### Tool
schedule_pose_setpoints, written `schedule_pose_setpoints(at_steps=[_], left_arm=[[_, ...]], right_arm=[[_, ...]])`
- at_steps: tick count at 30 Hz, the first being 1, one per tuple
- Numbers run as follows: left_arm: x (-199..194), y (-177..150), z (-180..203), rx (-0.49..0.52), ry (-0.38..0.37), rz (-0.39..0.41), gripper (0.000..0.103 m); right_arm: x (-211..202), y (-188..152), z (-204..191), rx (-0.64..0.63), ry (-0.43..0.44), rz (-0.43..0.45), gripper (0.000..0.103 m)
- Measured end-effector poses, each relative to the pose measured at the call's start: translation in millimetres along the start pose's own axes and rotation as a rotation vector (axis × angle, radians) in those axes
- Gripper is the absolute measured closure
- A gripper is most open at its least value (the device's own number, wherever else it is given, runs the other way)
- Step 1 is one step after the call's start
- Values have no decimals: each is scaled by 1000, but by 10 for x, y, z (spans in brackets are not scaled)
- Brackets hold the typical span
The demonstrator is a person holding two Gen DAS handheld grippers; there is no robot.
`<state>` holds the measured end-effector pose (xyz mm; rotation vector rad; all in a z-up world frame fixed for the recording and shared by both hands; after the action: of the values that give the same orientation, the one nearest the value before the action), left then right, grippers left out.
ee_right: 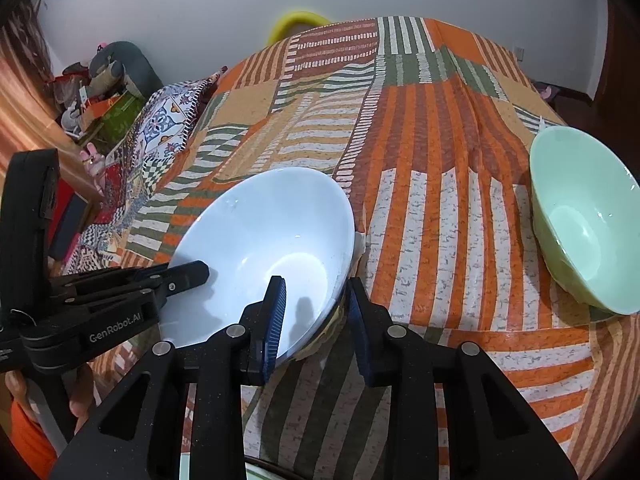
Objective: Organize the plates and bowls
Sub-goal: 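Grasp the white spotted bowl rim with both grippers and lift it, then carry the white spotted bowl over the pink bowl and lower it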
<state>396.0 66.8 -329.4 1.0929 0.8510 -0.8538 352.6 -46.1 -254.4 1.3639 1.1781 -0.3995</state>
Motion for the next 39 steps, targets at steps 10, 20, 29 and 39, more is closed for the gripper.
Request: schedule_pose_setpoints(at_steps=[10,20,29,39], left_arm=[[-259,-102,111,71,31,40,90],[-808,-231,288,101,26,125,90],[-1374,-495,328,108,12,200,90],[-1846,-886,202,77,-3,248,90]], right_arm=[[-130,-47,-28,6,-9,13,76],[-587,-74,-156,-19,-37,98,75],[-995,-183,-336,-16,-12,165,75],[-1240,-401,-608,-58,19,186,76]])
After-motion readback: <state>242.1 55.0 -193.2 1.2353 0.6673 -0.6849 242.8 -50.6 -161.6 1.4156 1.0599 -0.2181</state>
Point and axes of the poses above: each gripper's, at about its wrist camera, not at the fingertips, and x roughly the way its jaws point, z to its right, y to its top, the point moved 8 cm from there along x, roughly the way its jaws point, and after that the axes turned 5 degrees about -x, right-handed, at the moved point
